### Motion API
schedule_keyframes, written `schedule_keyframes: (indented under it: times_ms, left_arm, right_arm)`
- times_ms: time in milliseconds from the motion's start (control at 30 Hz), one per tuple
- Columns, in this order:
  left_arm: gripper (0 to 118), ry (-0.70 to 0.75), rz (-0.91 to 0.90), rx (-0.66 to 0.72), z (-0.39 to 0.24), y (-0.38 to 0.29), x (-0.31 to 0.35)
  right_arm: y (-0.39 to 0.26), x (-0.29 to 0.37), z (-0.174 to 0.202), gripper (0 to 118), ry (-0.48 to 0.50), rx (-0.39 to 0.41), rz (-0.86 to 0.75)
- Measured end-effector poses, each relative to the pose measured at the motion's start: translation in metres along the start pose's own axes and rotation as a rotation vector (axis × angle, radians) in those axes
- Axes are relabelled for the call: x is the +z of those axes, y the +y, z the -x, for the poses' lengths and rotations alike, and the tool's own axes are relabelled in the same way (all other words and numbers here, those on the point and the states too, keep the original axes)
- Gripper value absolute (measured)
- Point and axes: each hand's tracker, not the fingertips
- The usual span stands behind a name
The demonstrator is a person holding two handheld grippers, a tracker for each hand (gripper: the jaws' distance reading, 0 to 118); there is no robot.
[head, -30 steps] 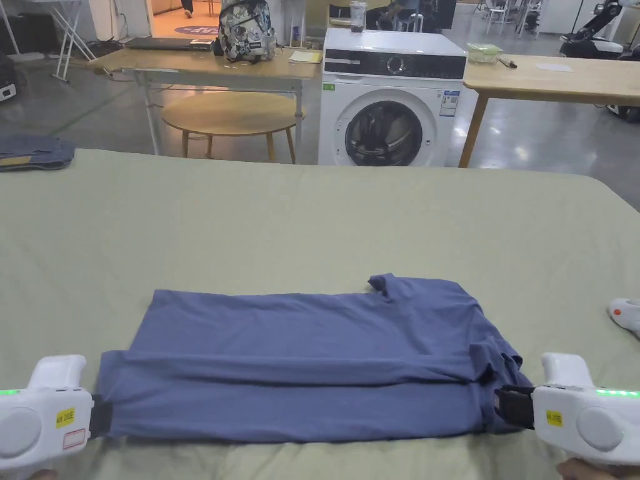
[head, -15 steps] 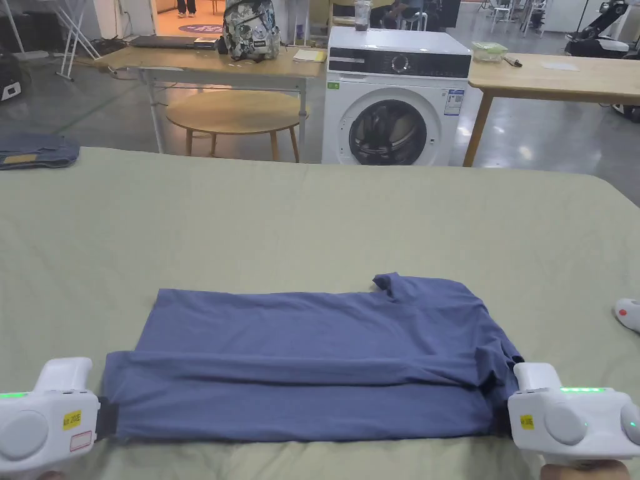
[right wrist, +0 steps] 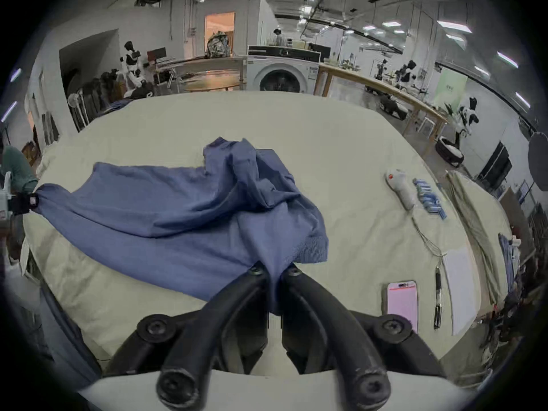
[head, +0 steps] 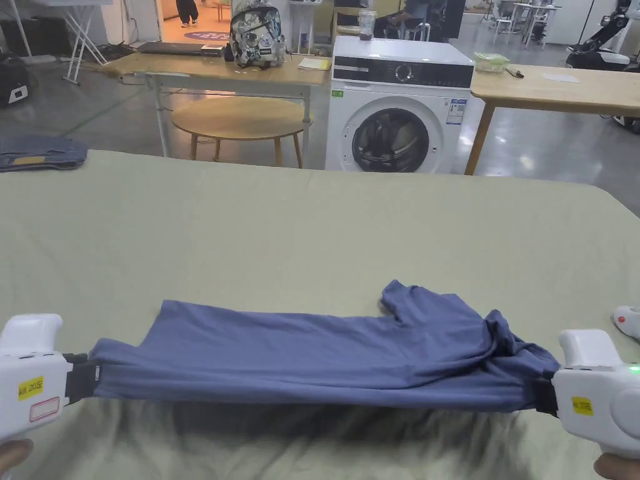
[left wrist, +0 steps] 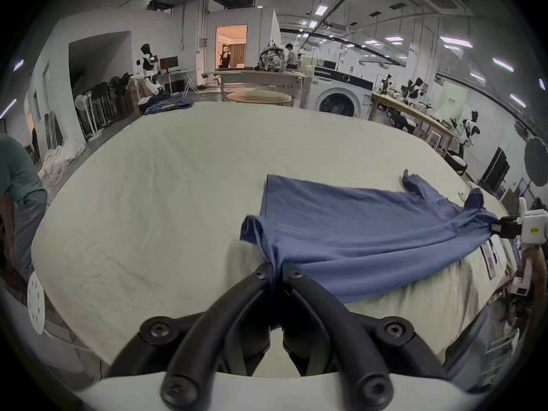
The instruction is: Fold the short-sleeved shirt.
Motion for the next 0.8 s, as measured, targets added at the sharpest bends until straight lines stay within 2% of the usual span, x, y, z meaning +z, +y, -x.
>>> schedule_keyframes:
  times_ms: [267,467,667,800]
  left_arm:
    - [0,0.003,0.035,0.006,0.006,-0.054,0.020]
    - [0,0.014,0.127,0.034,0.010,-0.103,0.005]
    - [0,0.054,0.205,0.020,0.012,-0.129,-0.022]
    - [0,0.061,0.201,0.021,0.018,-0.133,-0.033]
  right_arm:
    - [-0.063,0.020,0.004,4,0.019,-0.010,0.065]
    - [-0.120,0.001,0.013,4,0.001,-0.031,0.177]
    - [-0.145,-0.032,0.018,5,-0.027,-0.039,0.223]
    - [-0.144,-0.028,0.021,8,-0.031,-0.047,0.210]
